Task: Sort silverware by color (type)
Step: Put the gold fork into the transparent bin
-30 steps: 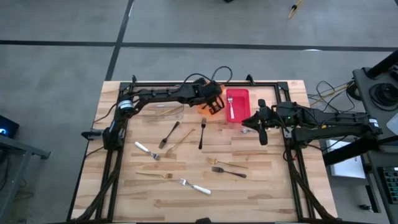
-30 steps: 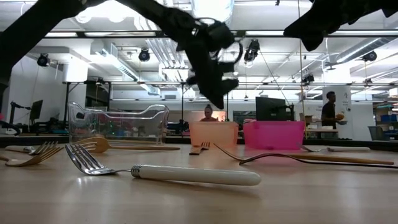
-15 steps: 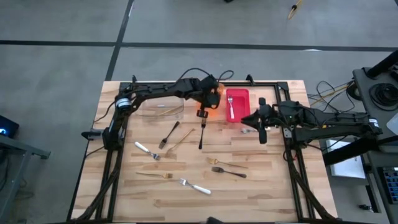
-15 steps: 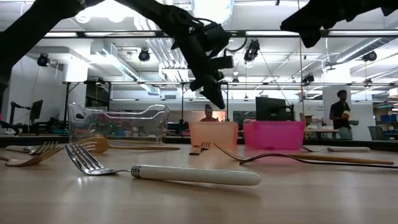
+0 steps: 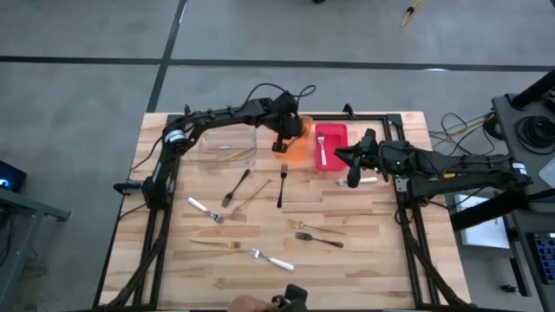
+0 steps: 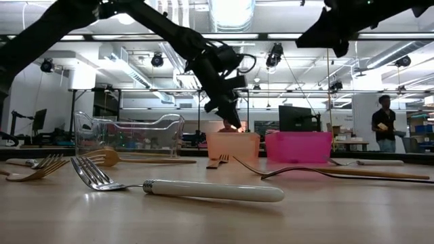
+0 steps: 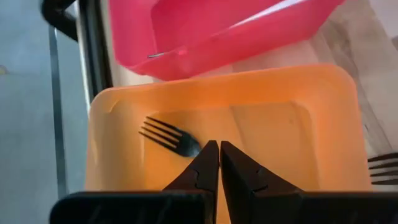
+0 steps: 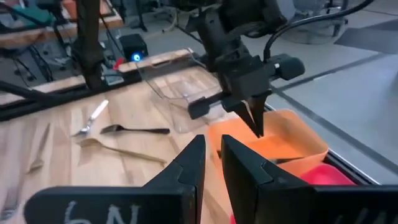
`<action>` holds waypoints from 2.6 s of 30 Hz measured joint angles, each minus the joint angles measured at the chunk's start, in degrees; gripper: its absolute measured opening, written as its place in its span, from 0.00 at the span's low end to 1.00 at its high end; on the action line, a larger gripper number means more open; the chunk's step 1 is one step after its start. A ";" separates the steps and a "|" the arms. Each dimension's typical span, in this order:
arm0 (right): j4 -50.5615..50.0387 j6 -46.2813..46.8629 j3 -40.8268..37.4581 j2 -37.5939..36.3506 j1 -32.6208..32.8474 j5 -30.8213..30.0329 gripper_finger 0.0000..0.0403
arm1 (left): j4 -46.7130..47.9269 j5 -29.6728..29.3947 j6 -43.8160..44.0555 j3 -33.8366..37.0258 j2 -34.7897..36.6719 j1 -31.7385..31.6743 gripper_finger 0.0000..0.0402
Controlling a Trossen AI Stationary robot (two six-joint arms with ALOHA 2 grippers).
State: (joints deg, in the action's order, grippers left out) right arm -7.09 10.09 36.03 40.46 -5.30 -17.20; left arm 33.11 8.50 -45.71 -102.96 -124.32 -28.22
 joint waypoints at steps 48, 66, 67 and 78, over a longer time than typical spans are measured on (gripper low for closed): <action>3.15 -16.12 7.08 9.63 -15.88 -0.32 0.11 | -12.49 1.12 19.16 -0.09 -4.03 -3.35 0.16; 3.24 6.97 7.06 10.96 -15.40 17.03 0.11 | -4.53 9.01 17.30 4.29 11.73 -3.67 0.19; 3.21 8.59 7.06 11.10 -14.85 17.22 0.11 | -4.60 9.11 17.20 5.58 13.05 -3.66 0.19; 2.63 15.10 8.21 16.18 -9.58 17.40 0.11 | -22.48 12.23 22.15 31.92 31.04 -3.22 0.19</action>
State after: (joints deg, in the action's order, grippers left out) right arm -4.46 25.19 44.24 56.64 -14.88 0.20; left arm 10.62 20.74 -23.56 -71.04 -93.28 -31.43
